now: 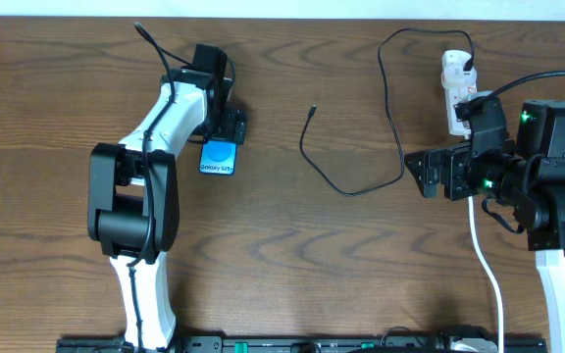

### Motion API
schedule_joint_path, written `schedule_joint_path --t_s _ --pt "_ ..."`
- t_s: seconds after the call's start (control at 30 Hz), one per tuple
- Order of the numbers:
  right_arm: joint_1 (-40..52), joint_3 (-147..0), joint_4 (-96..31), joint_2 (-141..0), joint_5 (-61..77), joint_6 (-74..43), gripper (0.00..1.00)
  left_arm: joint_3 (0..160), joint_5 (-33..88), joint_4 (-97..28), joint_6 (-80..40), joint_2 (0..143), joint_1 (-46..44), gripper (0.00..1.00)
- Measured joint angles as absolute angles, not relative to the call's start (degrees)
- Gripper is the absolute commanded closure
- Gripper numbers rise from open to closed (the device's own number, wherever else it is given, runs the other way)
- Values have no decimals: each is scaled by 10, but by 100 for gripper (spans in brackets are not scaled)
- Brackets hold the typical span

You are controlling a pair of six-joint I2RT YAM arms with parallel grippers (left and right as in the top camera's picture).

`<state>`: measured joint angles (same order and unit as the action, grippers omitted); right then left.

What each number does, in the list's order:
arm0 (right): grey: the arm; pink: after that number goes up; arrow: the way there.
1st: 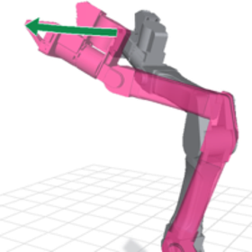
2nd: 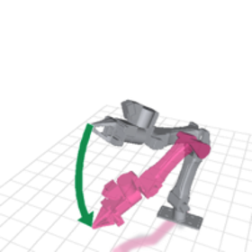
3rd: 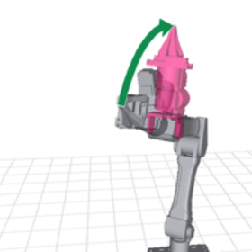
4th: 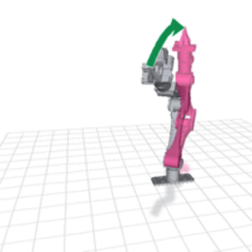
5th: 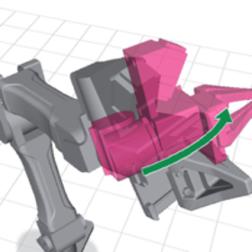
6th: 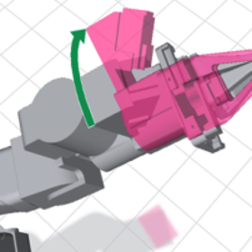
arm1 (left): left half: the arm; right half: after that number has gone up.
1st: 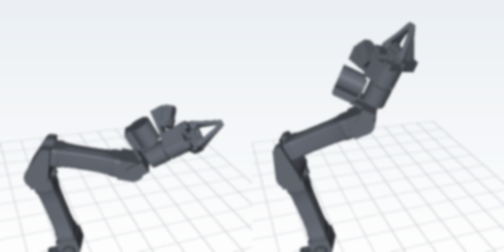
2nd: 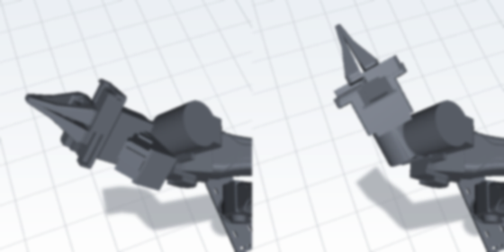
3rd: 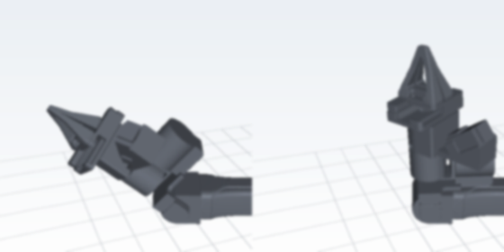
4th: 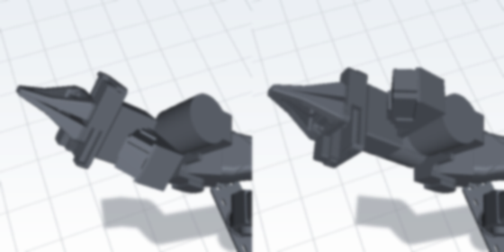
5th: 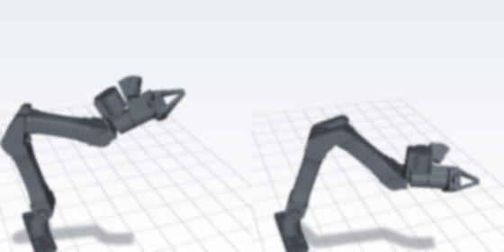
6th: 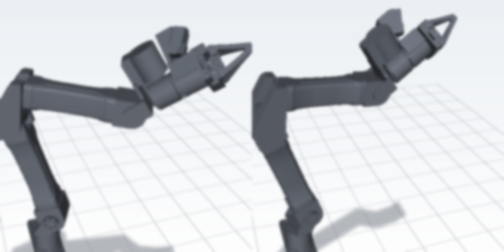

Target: Plug charger to phone and switch on socket

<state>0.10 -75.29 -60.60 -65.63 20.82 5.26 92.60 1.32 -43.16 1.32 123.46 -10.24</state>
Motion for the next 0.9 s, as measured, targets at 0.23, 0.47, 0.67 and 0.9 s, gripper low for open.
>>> schedule_joint_path --t_s 0.23,0.47,0.67,0.9 --pt "1 -753 -606 -656 208 53 1 924 13 -426 13 1235 -102 2" --pt "1 -753 -606 -656 208 53 1 924 13 -434 13 1235 -113 2" --pt "1 -753 -606 -656 208 53 1 924 13 -435 13 1235 -121 2" --pt "1 -753 -606 -656 208 53 1 924 13 -431 13 1251 -121 2"
